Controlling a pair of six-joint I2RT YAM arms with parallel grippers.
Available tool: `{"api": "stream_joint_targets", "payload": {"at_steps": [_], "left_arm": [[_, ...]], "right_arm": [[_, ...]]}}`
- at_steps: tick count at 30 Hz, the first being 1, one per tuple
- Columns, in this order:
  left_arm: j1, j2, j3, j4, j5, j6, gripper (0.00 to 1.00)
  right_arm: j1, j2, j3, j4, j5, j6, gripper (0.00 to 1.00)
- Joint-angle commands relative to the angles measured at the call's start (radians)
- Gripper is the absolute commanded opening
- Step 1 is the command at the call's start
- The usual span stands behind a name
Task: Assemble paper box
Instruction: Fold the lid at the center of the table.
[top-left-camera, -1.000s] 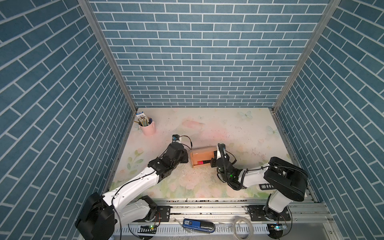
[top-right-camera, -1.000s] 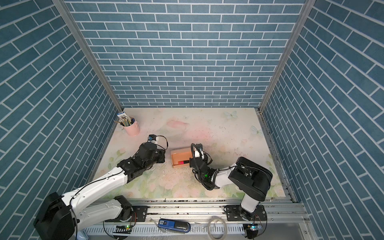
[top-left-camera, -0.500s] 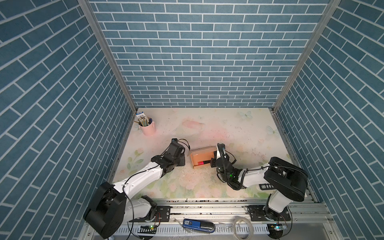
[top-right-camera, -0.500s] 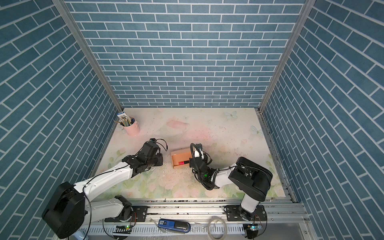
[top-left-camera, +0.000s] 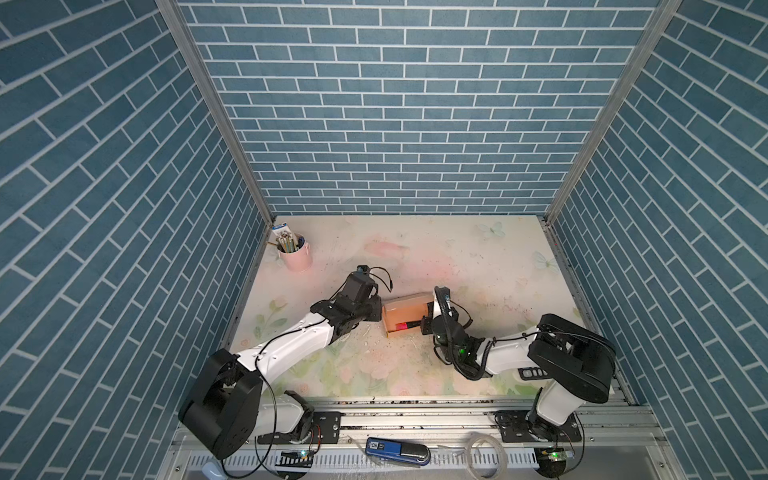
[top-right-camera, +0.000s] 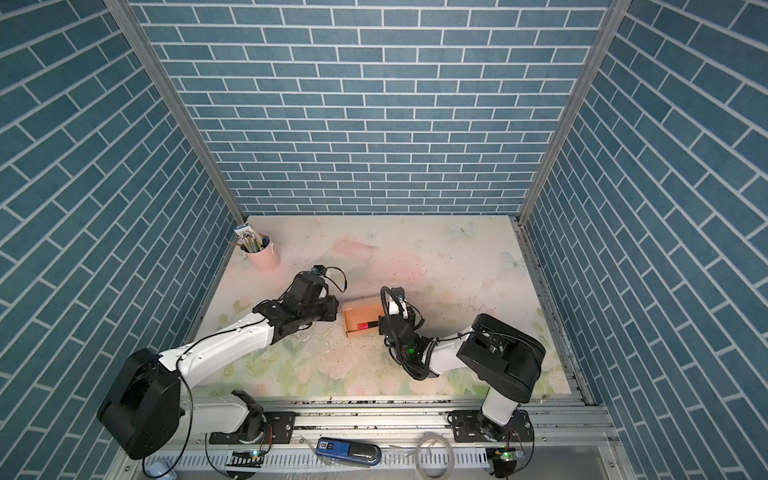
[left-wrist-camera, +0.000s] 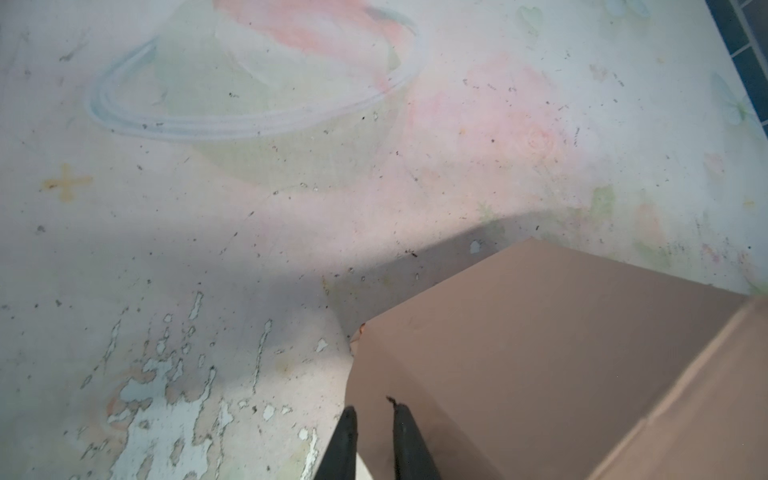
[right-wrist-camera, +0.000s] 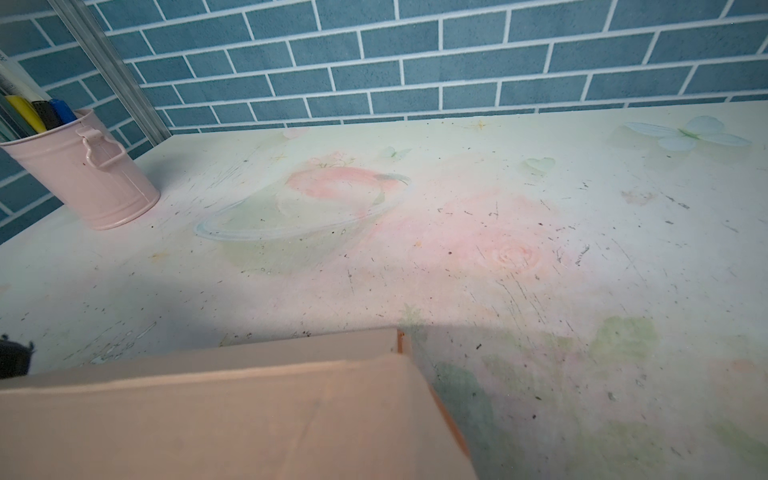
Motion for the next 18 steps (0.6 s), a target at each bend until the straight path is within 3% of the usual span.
{"api": "stream_joint_targets", "payload": {"at_steps": [1, 12, 18], "left_arm": [[-0.028, 0.02, 0.027, -0.008, -0.005, 0.011, 0.2], [-0.081, 0.049, 0.119, -0.095, -0.072, -0.026, 0.2], [-0.03, -0.072, 0.075, -0.185, -0.125, 0.006, 0.21]], "right_arm": [[0.005, -0.002, 0.006, -0.078, 0.011, -0.011, 0.0], [0.004, -0.045, 0.063, -0.205, 0.024, 0.013, 0.0], [0.004, -0.056, 0.089, -0.265, 0.021, 0.015, 0.0]]}}
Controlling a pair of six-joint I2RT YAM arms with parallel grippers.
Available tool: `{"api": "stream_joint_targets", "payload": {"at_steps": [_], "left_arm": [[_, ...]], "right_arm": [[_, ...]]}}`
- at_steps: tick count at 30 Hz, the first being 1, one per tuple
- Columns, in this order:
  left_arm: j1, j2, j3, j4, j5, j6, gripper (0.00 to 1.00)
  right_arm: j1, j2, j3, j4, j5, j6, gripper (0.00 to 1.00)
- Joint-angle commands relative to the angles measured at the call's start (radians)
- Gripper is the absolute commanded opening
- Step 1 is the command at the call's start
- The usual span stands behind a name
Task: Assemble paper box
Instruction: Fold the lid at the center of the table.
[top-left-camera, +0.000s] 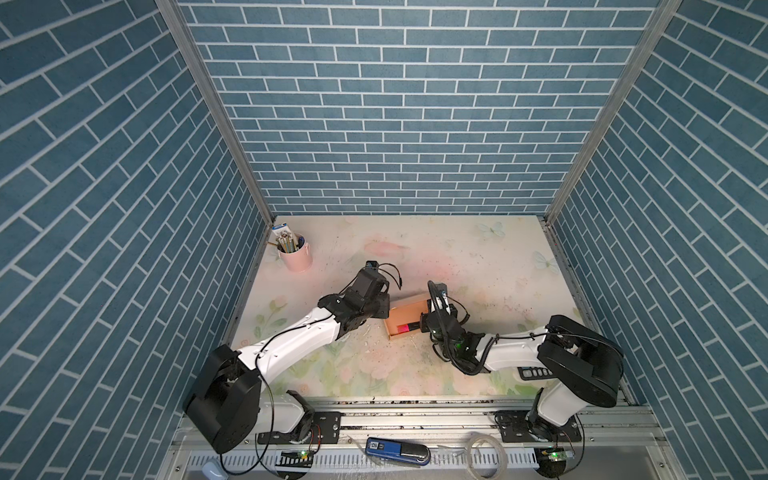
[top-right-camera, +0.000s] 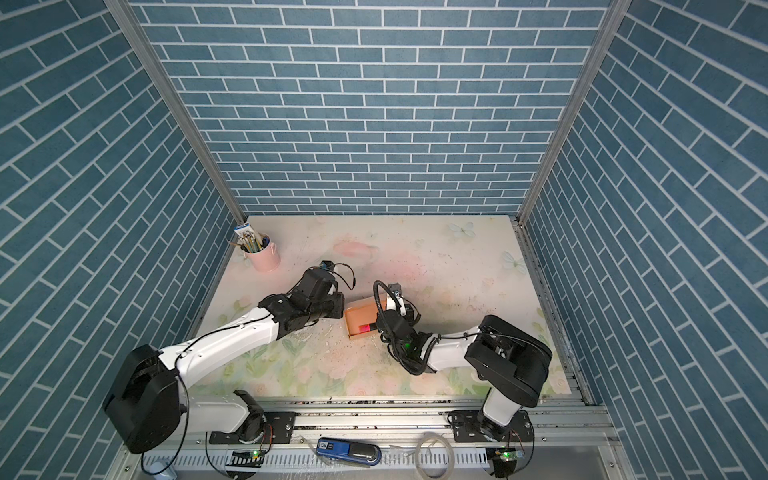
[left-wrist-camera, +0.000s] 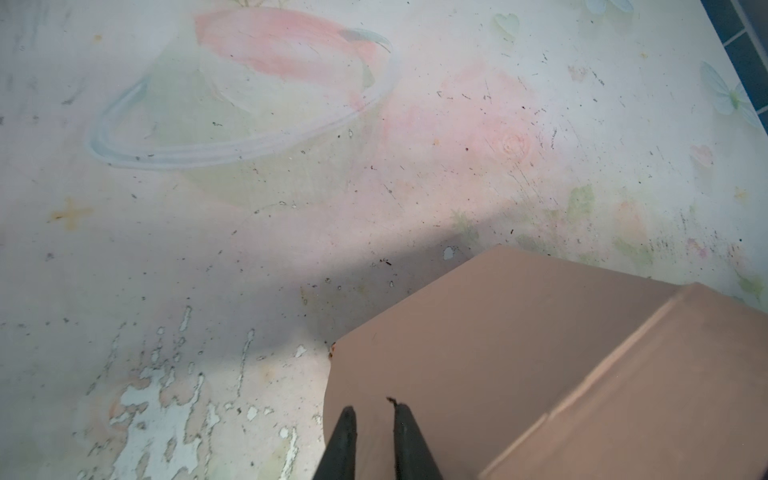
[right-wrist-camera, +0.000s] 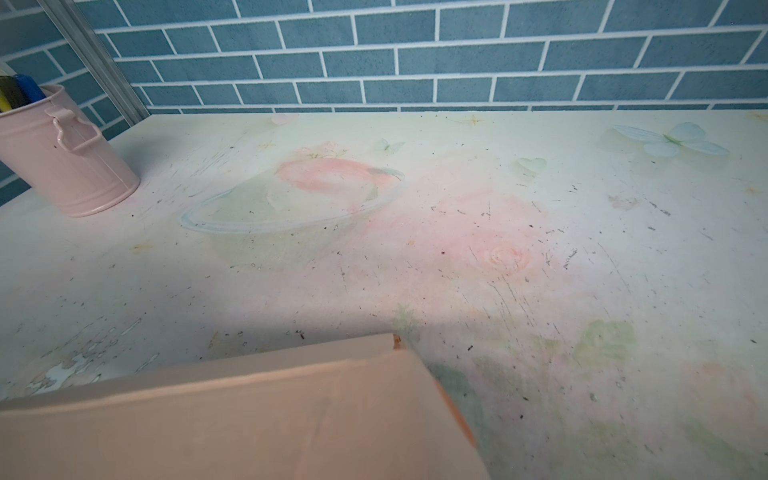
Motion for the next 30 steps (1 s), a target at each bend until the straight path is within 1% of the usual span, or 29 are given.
{"api": "stream_joint_targets", "payload": {"at_steps": [1, 4, 7, 11, 15, 22, 28, 30], "left_arm": [[0.033, -0.1, -0.041, -0.08, -0.055, 0.028, 0.22], [0.047, -0.177, -0.099, -0.074, -0.035, 0.079, 0.27], [0.049, -0.201, -0.125, -0.075, -0.024, 0.144, 0.34], [0.049, -0.177, -0.119, -0.078, -0.015, 0.228, 0.43], [0.048, -0.115, -0.108, -0.046, -0.013, 0.269, 0.48], [0.049, -0.052, -0.116, 0.032, 0.072, 0.328, 0.49], [0.049, -0.015, -0.109, 0.074, 0.061, 0.362, 0.49], [0.049, -0.002, -0.104, 0.091, 0.051, 0.37, 0.46]], "right_arm": [[0.006, -0.013, 0.017, -0.077, 0.005, 0.012, 0.0], [0.003, -0.009, 0.02, -0.078, 0.0, 0.015, 0.0], [0.002, -0.008, 0.017, -0.072, -0.005, 0.015, 0.0], [0.003, -0.012, 0.005, -0.046, -0.018, 0.009, 0.0], [0.003, -0.017, -0.006, -0.023, -0.024, 0.001, 0.0], [0.001, -0.029, -0.025, -0.001, -0.019, -0.012, 0.0], [0.0, -0.025, -0.03, 0.018, -0.021, -0.016, 0.0], [0.0, -0.028, -0.033, 0.023, -0.023, -0.018, 0.0]]}}
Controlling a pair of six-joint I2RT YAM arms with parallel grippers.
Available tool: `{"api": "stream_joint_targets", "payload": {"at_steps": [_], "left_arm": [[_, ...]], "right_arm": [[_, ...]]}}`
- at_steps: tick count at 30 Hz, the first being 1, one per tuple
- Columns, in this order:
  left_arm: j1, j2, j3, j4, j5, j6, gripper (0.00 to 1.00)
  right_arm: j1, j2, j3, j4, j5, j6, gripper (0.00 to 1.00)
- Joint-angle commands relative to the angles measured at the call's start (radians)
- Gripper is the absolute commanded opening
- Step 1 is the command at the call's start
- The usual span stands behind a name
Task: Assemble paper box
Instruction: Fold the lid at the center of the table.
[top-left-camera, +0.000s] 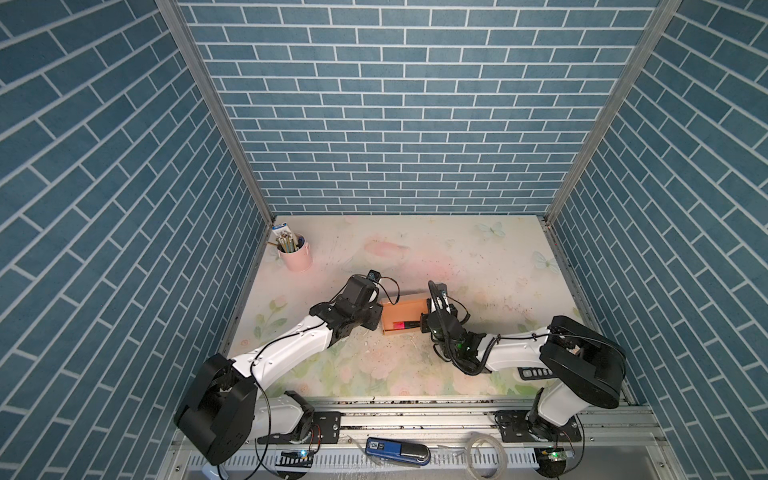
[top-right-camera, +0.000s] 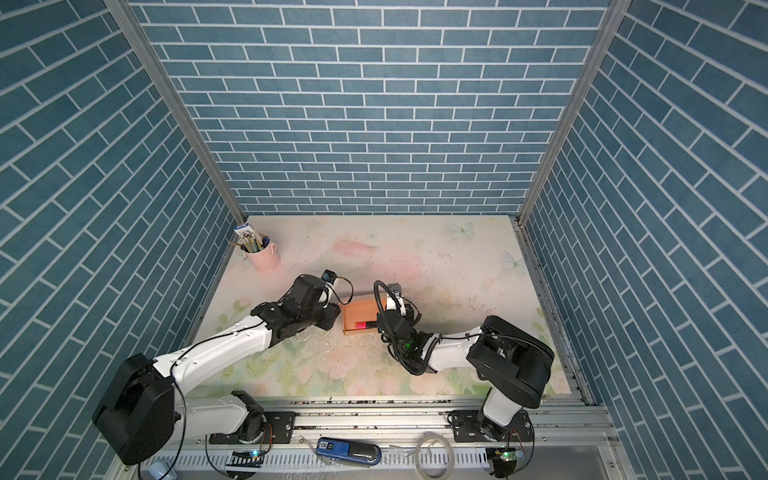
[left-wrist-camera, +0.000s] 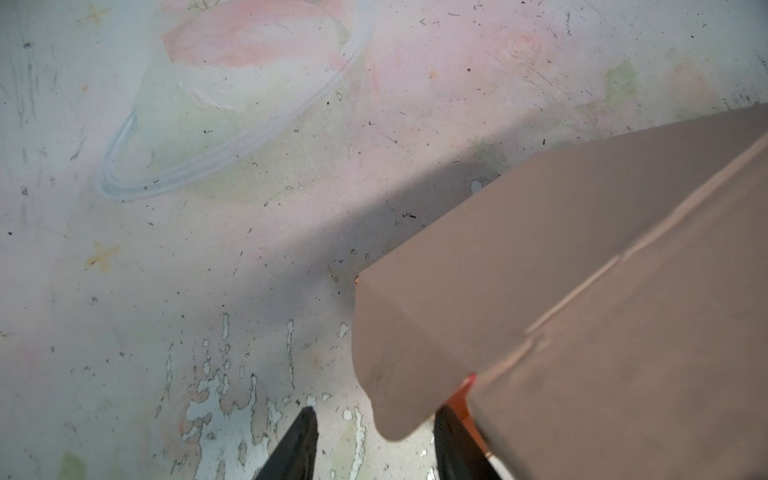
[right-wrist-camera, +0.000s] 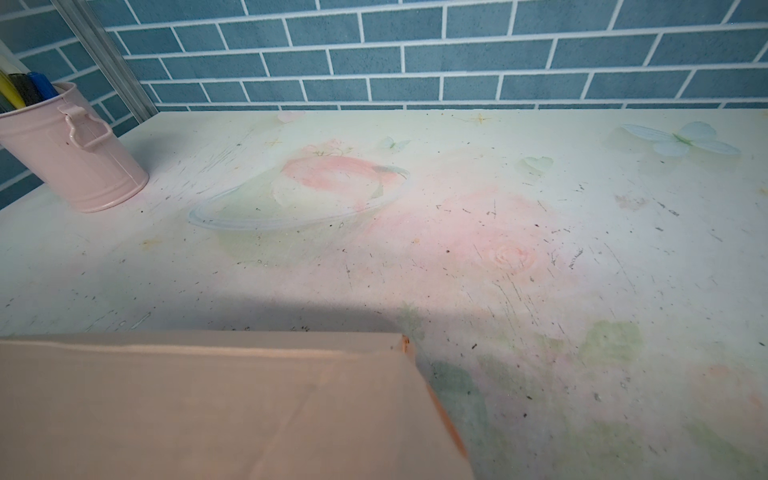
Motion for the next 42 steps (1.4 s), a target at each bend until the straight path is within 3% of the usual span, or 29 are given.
{"api": "stream_joint_targets", "payload": {"at_steps": [1, 8, 19, 42], "left_arm": [[0.005, 0.024, 0.01, 0.044, -0.011, 0.036, 0.4], [0.005, 0.068, 0.047, 0.068, -0.003, 0.004, 0.25], [0.003, 0.108, 0.077, 0.107, 0.04, -0.119, 0.13], [-0.069, 0.115, -0.017, 0.217, -0.048, -0.276, 0.1]], "right_arm": [[0.0, -0.016, -0.022, 0.012, -0.003, -0.016, 0.0], [0.0, -0.022, -0.025, 0.013, 0.002, -0.019, 0.0], [0.0, -0.021, 0.0, -0.023, 0.006, -0.017, 0.0], [0.007, -0.012, 0.004, -0.038, 0.01, -0.003, 0.0]]}}
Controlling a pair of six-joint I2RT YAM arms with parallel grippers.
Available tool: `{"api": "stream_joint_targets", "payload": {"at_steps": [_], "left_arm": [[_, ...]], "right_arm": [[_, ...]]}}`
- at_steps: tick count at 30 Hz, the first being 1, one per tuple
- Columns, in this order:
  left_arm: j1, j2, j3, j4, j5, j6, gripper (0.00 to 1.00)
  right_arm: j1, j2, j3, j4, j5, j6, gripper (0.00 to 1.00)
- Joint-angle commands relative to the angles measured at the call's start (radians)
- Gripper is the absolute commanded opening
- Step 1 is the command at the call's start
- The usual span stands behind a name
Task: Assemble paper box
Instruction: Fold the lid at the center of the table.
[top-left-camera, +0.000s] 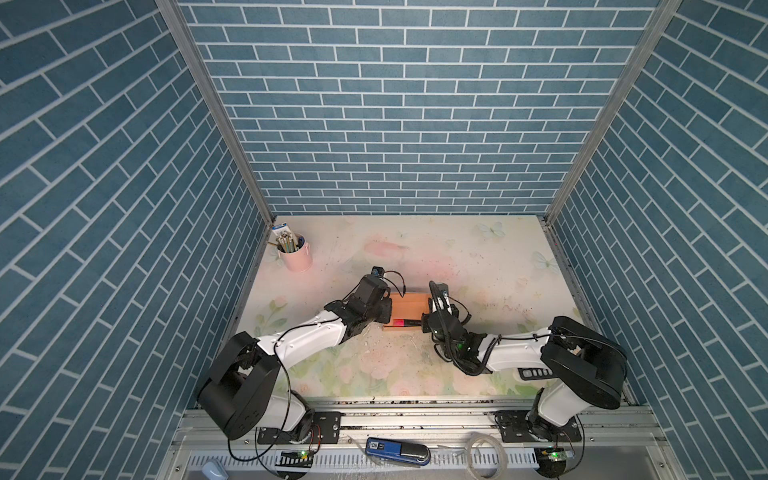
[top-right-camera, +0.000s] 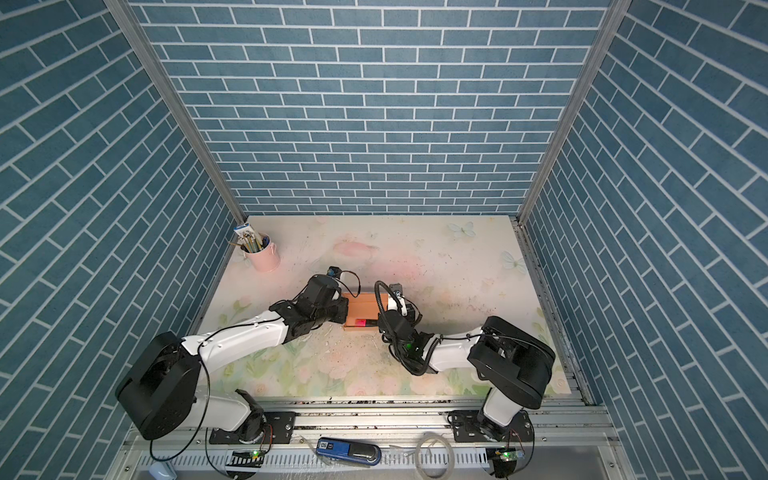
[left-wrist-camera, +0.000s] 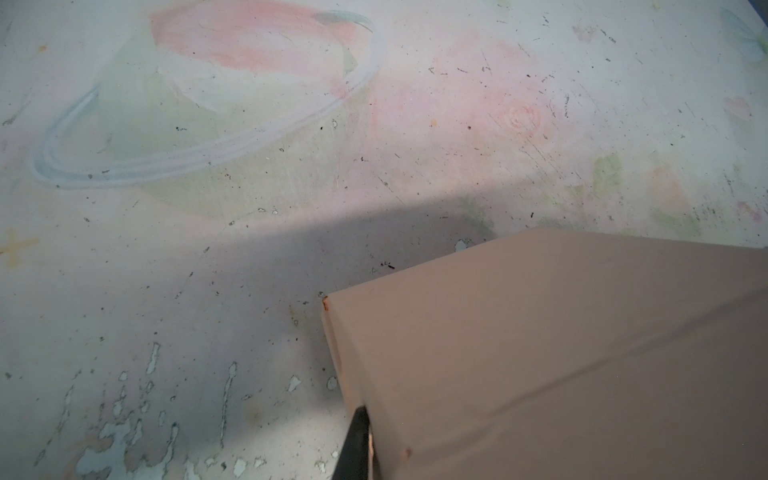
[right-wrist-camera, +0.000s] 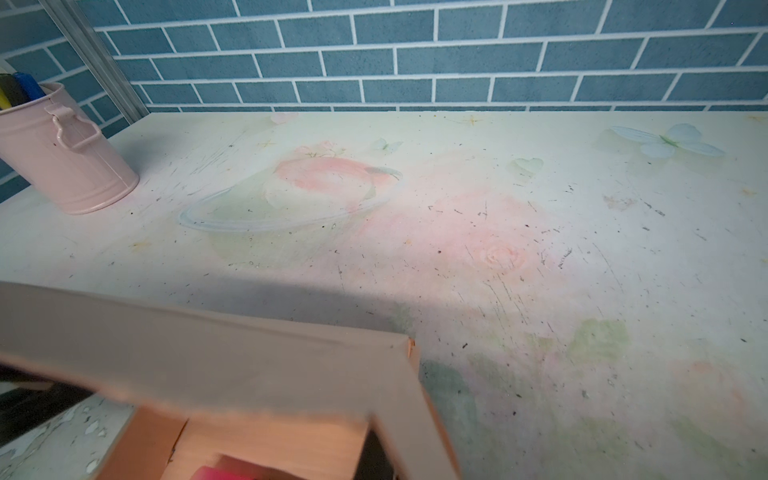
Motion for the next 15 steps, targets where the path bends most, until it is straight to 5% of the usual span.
{"api": "stream_joint_targets", "payload": {"at_steps": [1, 15], "left_arm": [[-0.011, -0.014, -0.029, 0.038, -0.005, -0.04, 0.1], [-0.035, -0.014, -0.017, 0.032, -0.033, -0.111, 0.12]], "right_arm": [[0.007, -0.007, 0.009, -0.031, -0.004, -0.002, 0.0], [0.011, 0.009, 0.023, -0.043, 0.002, -0.005, 0.0]]}}
